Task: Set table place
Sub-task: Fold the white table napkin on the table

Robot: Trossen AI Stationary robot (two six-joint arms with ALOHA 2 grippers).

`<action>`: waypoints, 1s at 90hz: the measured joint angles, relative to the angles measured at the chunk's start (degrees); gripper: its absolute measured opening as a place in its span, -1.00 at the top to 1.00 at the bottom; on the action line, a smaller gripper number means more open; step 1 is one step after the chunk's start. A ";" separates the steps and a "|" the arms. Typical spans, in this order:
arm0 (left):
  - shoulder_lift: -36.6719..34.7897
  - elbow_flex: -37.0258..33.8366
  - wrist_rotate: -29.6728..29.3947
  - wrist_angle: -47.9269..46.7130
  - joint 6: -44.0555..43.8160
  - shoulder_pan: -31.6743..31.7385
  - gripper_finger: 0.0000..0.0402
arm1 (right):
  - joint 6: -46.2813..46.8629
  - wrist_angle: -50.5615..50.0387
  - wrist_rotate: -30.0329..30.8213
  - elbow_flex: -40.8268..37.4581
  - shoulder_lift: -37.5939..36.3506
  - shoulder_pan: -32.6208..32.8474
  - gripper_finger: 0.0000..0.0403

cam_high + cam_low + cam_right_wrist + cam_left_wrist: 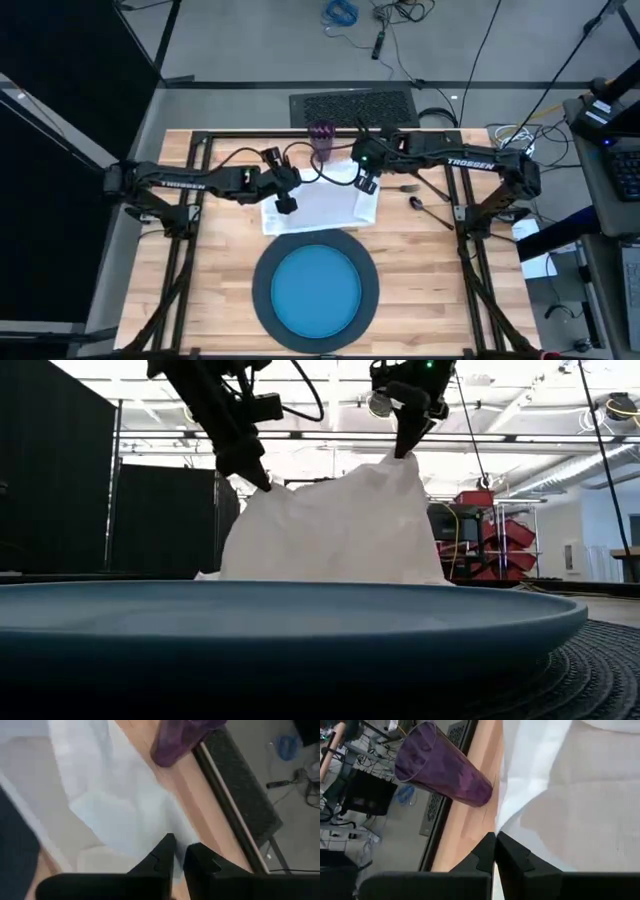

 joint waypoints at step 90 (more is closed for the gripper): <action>0.00 1.90 0.10 -5.85 9.17 0.13 1.00 | 8.93 31.56 -18.99 -24.73 0.02 7.34 -0.01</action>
